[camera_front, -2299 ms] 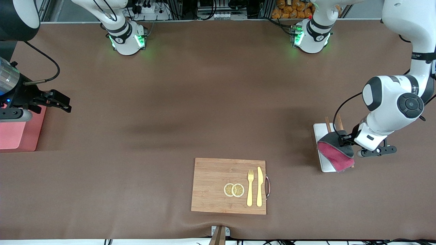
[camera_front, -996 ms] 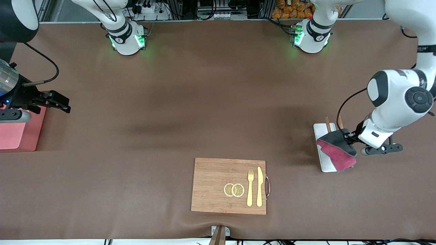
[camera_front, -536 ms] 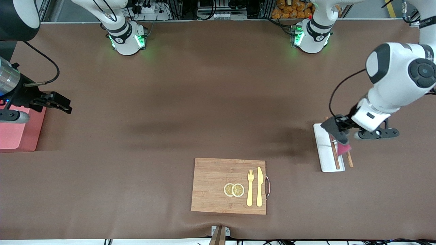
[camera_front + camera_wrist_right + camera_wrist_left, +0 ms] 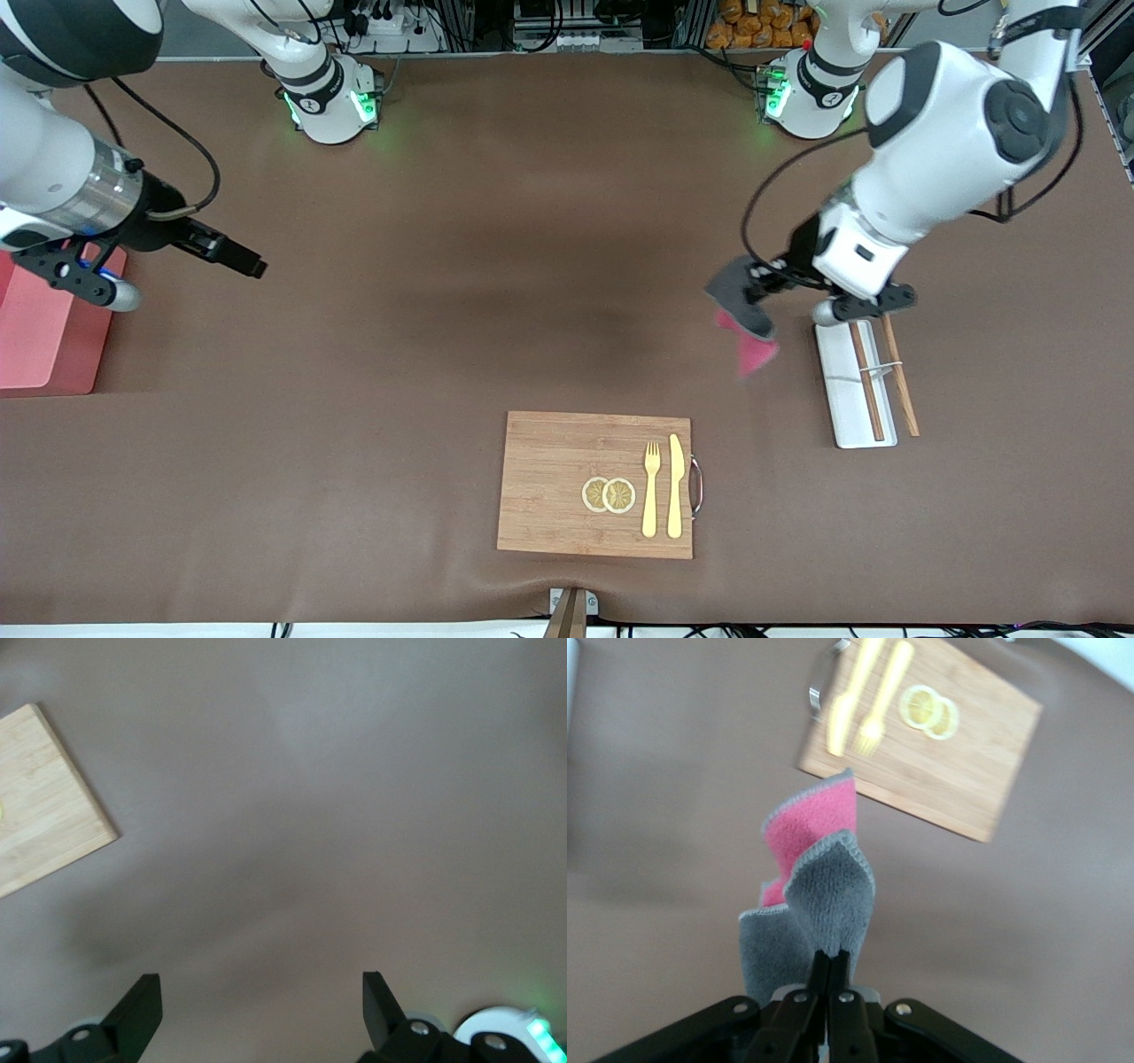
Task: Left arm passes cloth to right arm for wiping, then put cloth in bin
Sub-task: 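Lift the cloth with the left gripper while the right gripper reaches toward it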
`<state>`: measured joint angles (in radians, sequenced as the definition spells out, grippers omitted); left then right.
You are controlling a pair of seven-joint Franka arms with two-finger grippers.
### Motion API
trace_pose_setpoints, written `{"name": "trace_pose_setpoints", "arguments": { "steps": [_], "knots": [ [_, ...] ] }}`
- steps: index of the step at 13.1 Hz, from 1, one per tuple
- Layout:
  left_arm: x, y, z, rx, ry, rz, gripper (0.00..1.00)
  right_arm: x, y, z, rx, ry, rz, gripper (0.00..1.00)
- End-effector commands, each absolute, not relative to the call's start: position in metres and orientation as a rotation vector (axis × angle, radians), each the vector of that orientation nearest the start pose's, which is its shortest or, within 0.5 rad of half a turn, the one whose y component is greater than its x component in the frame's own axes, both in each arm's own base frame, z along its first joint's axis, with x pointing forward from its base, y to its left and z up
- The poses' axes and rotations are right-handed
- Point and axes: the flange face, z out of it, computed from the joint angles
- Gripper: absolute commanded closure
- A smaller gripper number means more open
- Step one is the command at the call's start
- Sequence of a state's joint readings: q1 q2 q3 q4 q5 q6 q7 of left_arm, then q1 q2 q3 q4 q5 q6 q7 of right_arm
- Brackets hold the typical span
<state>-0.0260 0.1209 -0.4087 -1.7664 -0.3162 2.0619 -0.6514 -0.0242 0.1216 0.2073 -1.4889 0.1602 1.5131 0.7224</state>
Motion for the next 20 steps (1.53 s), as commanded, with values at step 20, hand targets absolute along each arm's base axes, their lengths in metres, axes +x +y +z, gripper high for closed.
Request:
{"name": "trace_pose_setpoints", "arguments": {
  "steps": [20],
  "knots": [
    [0.512,-0.562,0.486,-3.304,-2.43,0.528,1.0,0.632,0.218,0.44,-2.004,1.523,1.115,0.0]
  ]
}}
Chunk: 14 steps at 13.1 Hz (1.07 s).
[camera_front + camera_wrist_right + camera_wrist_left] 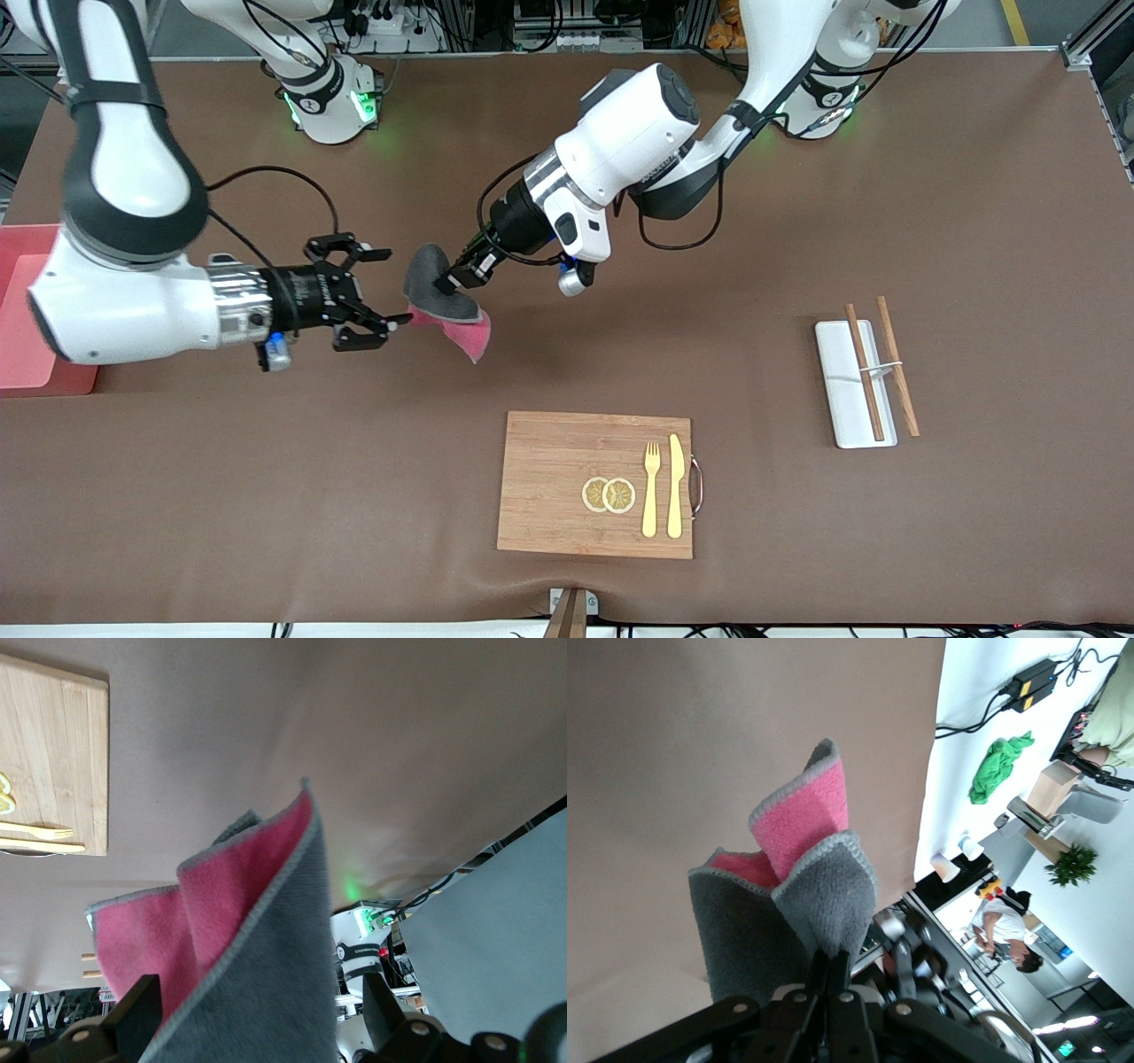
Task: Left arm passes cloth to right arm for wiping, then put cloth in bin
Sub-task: 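Grasp the cloth with the right gripper beside the left gripper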
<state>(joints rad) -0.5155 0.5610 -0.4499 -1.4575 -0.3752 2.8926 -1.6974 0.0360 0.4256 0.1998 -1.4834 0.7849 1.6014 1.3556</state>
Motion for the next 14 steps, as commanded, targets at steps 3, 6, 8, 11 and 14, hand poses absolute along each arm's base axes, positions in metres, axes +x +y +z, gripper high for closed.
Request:
{"name": "trace_pose_setpoints", "arguments": {
  "steps": [3,6,8,11,14],
  "knots": [
    [0.508,-0.568,0.487,1.695,1.266,-0.284,1.0,0.632,0.232,0.432,-2.01,1.504,1.106,0.39],
    [0.509,-0.568,0.486,1.694,1.27,-0.287,1.0,0.631,0.232,0.43,-2.041,1.456,1.094,0.86],
    [0.515,-0.561,0.493,1.694,1.264,-0.265,1.0,0.631,0.232,0.43,-2.047,1.443,1.091,1.0],
    [0.52,-0.552,0.505,1.709,1.262,-0.251,0.77,0.631,0.231,0.429,-2.086,1.375,1.067,1.0],
    [0.531,-0.523,0.533,1.858,1.275,-0.229,0.03,0.632,0.219,0.425,-2.283,1.24,0.921,1.0]
  ]
}}
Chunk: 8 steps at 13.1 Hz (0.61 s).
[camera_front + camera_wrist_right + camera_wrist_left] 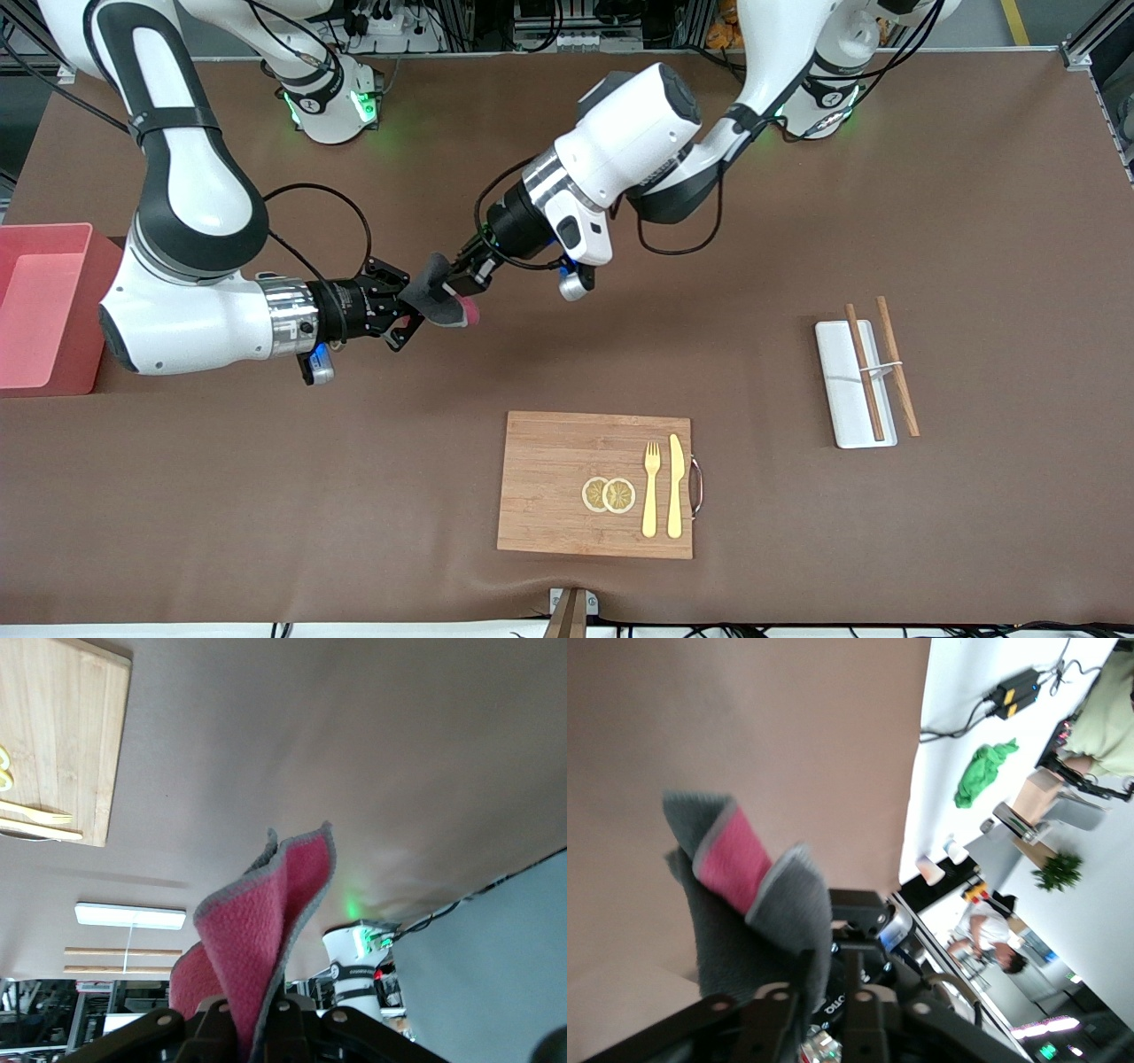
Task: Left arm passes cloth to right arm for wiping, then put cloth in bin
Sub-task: 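Grasp the cloth with the right gripper beside the left gripper, then open the left gripper and withdraw it while the right gripper pulls the cloth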
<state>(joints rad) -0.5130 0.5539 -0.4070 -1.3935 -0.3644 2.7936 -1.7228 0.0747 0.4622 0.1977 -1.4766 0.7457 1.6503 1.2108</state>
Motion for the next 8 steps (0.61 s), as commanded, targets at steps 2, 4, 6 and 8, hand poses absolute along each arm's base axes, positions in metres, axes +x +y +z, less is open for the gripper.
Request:
{"name": "trace_pose_setpoints", "arguments": {
  "steps": [2,4,6,8],
  "knots": [
    [0.542,-0.496,0.555,1.901,1.281,-0.179,0.0,0.63,0.217,0.412,-2.561,0.979,0.735,1.0],
    [0.551,-0.465,0.572,2.019,1.286,-0.093,0.0,0.634,0.207,0.39,-2.752,0.745,0.598,1.0],
    [0.562,-0.425,0.586,2.16,1.271,-0.004,0.0,0.637,0.189,0.359,-2.829,0.631,0.505,1.0],
    [0.568,-0.388,0.596,2.329,1.139,0.052,0.0,0.623,0.185,0.301,-2.877,0.561,0.392,1.0]
  ]
}}
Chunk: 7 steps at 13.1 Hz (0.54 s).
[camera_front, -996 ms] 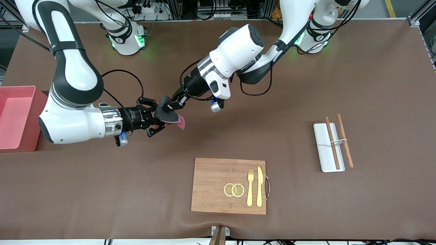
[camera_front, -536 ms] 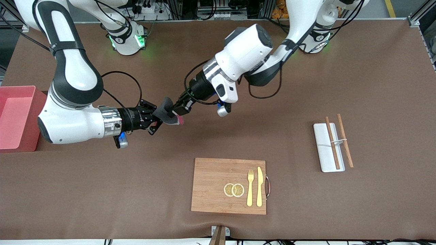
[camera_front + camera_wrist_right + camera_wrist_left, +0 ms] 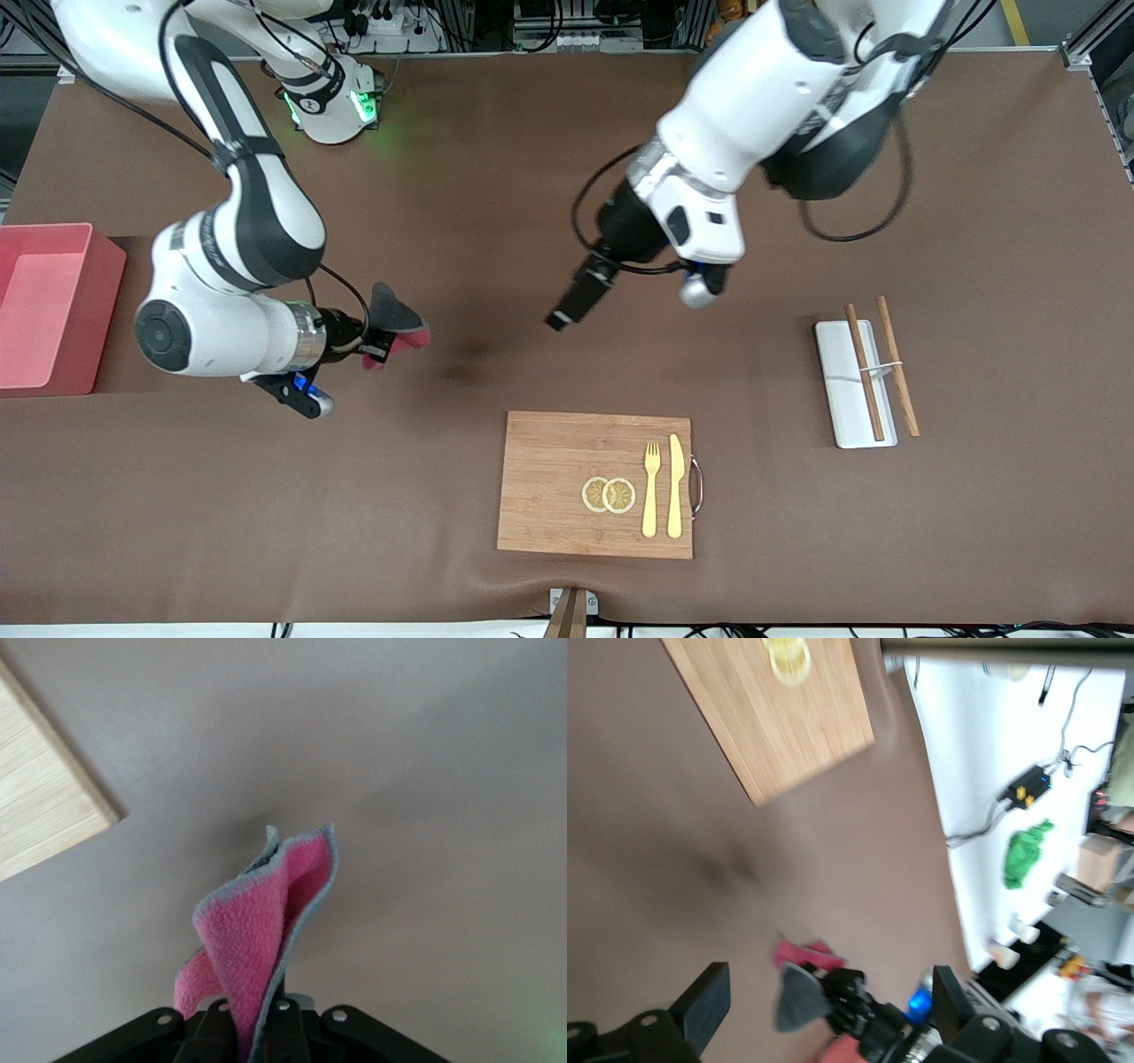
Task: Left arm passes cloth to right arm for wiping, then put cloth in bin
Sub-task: 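Open the left gripper and withdraw it while the right gripper pulls the cloth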
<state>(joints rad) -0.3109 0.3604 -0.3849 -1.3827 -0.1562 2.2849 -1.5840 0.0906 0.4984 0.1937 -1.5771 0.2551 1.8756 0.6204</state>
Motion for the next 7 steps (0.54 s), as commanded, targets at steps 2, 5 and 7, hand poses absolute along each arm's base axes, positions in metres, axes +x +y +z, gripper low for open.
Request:
{"name": "trace_pose_setpoints", "arguments": {
  "steps": [2,5,7],
  "knots": [
    [0.583,-0.339,0.592,2.505,1.015,0.061,0.0,0.612,0.189,0.265,-2.893,0.542,0.27,1.0],
    [0.596,-0.277,0.58,2.77,0.829,0.087,0.0,0.617,0.161,0.227,-2.949,0.412,0.212,1.0],
    [0.597,-0.246,0.574,2.968,0.668,0.114,0.0,0.623,0.104,0.193,-3.004,0.288,0.123,1.0]
  ]
}}
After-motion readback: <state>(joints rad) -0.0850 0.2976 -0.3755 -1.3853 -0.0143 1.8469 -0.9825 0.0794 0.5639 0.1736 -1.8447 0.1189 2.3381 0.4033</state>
